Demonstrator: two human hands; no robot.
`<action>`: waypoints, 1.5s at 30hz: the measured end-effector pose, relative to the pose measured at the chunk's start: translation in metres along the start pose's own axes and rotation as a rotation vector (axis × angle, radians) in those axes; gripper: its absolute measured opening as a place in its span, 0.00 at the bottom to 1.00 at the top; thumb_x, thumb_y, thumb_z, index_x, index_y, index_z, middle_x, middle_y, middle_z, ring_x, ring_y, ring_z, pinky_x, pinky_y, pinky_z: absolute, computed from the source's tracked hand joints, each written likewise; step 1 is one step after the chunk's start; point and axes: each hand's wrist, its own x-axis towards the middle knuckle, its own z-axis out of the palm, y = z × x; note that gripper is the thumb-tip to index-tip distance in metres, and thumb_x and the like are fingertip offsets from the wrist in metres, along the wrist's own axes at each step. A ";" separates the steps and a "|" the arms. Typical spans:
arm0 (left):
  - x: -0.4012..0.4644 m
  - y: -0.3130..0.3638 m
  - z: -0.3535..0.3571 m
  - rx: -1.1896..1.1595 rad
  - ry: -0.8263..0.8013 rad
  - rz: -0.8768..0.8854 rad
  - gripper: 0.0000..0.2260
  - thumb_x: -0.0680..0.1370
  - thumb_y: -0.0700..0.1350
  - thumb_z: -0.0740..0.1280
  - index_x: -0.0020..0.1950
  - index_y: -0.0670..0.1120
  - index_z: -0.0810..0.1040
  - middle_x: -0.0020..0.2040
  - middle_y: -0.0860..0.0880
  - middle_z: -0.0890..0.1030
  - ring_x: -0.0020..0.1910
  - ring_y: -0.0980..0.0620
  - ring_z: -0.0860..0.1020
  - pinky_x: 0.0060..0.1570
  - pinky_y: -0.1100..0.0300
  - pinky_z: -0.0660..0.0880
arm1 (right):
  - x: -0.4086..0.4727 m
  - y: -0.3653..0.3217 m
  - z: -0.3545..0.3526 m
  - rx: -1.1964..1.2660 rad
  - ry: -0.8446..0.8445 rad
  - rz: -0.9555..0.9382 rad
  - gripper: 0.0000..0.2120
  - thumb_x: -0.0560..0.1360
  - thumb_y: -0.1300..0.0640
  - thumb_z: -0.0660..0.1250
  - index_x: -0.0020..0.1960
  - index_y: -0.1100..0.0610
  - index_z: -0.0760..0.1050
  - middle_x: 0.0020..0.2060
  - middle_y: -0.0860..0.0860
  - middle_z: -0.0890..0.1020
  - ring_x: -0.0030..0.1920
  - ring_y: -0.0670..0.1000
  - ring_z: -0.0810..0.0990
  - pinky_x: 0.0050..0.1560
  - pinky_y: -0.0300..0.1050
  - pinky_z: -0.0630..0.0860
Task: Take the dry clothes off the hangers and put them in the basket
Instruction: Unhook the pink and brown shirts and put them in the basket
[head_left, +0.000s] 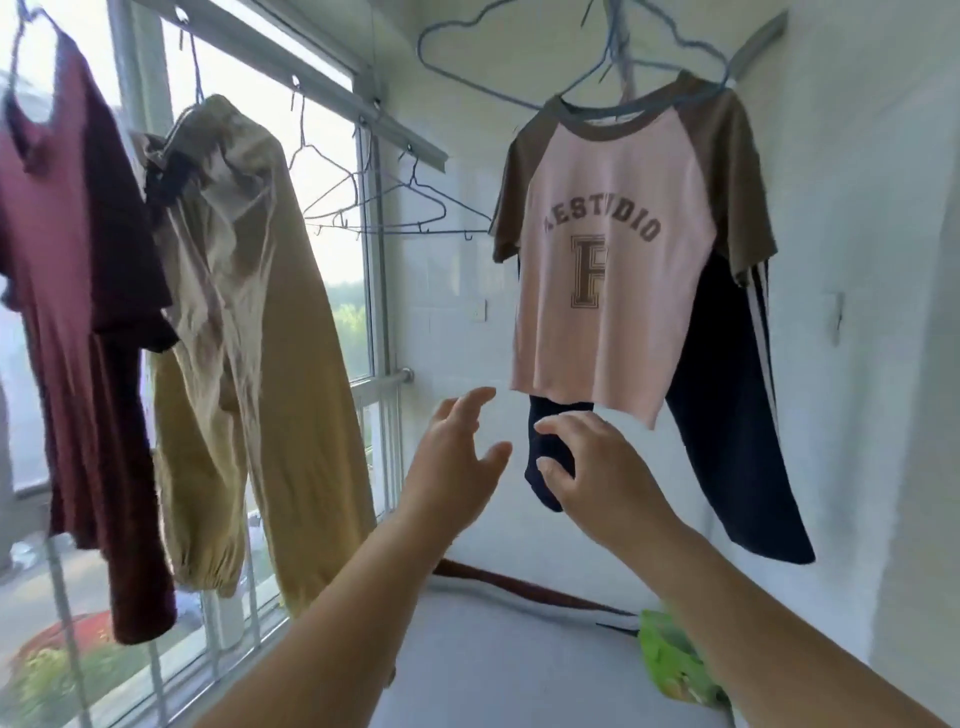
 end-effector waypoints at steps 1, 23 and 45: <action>0.010 0.005 0.000 0.002 0.012 0.017 0.23 0.76 0.45 0.66 0.70 0.52 0.64 0.66 0.50 0.69 0.62 0.55 0.72 0.55 0.65 0.68 | 0.009 0.002 -0.010 -0.013 0.012 0.000 0.16 0.77 0.56 0.61 0.65 0.52 0.70 0.64 0.45 0.71 0.64 0.46 0.69 0.59 0.37 0.66; 0.345 0.035 -0.004 -0.144 0.206 0.188 0.21 0.74 0.44 0.68 0.66 0.46 0.69 0.62 0.47 0.75 0.56 0.47 0.76 0.55 0.51 0.75 | 0.302 0.030 -0.106 -0.685 0.285 -0.065 0.16 0.76 0.65 0.54 0.62 0.58 0.70 0.61 0.53 0.72 0.63 0.55 0.68 0.60 0.48 0.67; 0.500 0.067 0.000 0.052 0.385 0.426 0.24 0.79 0.43 0.59 0.73 0.54 0.59 0.73 0.49 0.63 0.72 0.47 0.59 0.69 0.46 0.62 | 0.475 0.040 -0.141 -1.184 0.652 -0.137 0.17 0.80 0.60 0.48 0.64 0.52 0.69 0.60 0.52 0.73 0.69 0.55 0.62 0.70 0.63 0.47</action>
